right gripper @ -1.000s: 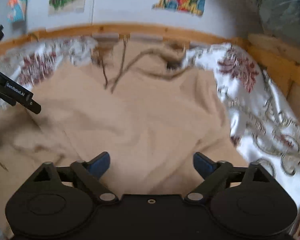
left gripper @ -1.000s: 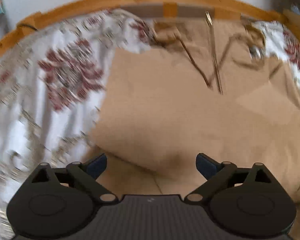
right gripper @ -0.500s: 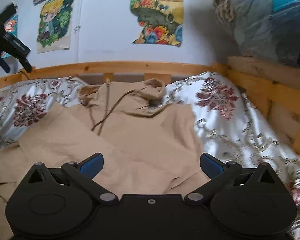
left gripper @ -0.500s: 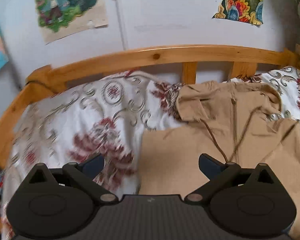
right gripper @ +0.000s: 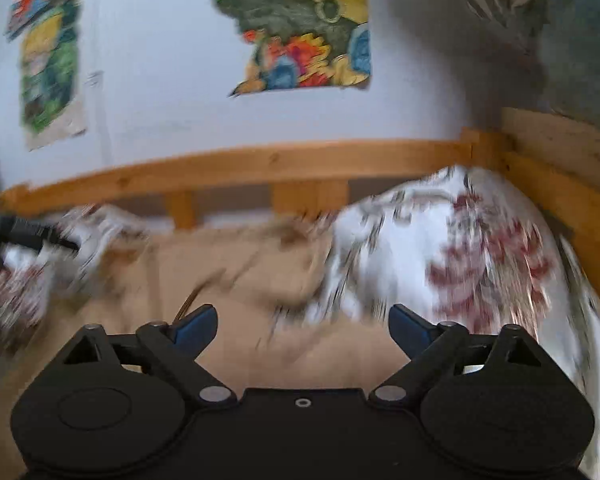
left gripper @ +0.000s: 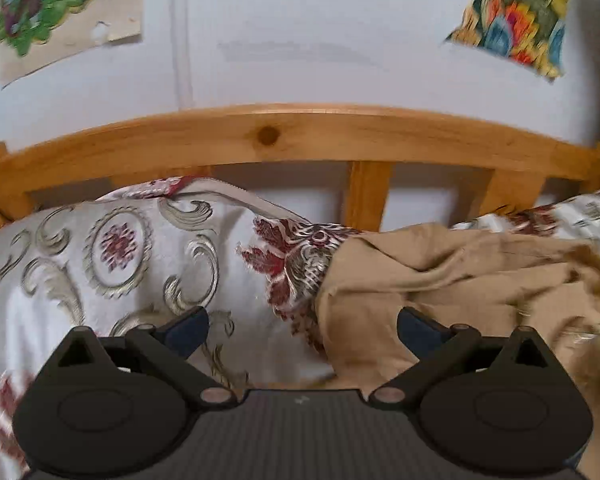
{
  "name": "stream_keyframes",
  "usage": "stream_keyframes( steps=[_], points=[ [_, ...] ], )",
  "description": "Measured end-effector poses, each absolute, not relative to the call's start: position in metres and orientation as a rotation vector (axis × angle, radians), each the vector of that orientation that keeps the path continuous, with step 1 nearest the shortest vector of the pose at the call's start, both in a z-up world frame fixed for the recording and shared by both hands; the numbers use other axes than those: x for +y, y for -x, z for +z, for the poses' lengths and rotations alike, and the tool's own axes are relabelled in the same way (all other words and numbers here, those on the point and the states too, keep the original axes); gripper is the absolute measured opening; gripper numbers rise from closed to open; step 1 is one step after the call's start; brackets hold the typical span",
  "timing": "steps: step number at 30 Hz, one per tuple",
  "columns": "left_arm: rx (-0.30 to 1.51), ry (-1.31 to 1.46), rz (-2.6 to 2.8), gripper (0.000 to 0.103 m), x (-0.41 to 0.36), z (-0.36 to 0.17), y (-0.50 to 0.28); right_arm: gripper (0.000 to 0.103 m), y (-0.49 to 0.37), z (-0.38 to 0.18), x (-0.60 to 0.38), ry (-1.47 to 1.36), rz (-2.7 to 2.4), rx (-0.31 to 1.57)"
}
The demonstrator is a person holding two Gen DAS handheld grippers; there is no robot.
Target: Fold large clothes
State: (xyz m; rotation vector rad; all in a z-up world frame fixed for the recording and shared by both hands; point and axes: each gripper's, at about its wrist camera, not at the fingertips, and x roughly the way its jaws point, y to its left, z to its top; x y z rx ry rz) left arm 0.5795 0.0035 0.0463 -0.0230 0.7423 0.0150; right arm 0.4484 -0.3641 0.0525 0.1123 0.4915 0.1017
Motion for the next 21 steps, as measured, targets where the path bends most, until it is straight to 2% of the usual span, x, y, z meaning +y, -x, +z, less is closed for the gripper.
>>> stream_keyframes(
  steps=[3, 4, 5, 6, 7, 8, 10, 12, 15, 21],
  points=[
    [0.773, -0.005, 0.025, 0.089, -0.003, 0.025, -0.600, 0.071, -0.505, 0.050, -0.364, -0.177, 0.100, 0.551],
    [0.787, 0.005, 0.028, 0.079, -0.003, 0.018, -0.605, 0.069, -0.516, 0.046, -0.361, -0.161, 0.093, 0.571],
    [0.802, 0.021, 0.036, 0.064, -0.002, 0.013, -0.609, 0.068, -0.527, 0.044, -0.355, -0.127, 0.079, 0.588],
    [0.811, 0.045, 0.037, 0.053, -0.001, 0.008, -0.612, 0.065, -0.538, 0.040, -0.349, -0.090, 0.070, 0.602],
    [0.812, 0.072, 0.028, 0.018, 0.000, 0.004, -0.613, 0.059, -0.548, 0.036, -0.343, -0.060, 0.071, 0.616],
    [0.801, 0.103, 0.018, 0.002, 0.001, 0.001, -0.612, 0.053, -0.554, 0.031, -0.339, -0.042, 0.071, 0.636],
    [0.660, 0.153, 0.015, 0.002, 0.004, 0.006, -0.592, 0.003, -0.563, 0.022, -0.333, -0.031, 0.068, 0.670],
    [0.518, 0.163, 0.007, 0.002, 0.004, 0.013, -0.570, 0.003, -0.547, 0.023, -0.335, -0.066, 0.031, 0.571],
    [0.485, 0.323, 0.045, 0.002, 0.025, 0.012, -0.554, 0.003, -0.515, 0.032, -0.347, -0.147, -0.006, 0.392],
    [0.375, 0.508, 0.005, 0.002, 0.056, 0.015, -0.533, 0.003, -0.472, 0.044, -0.357, -0.268, 0.002, 0.244]
  ],
)
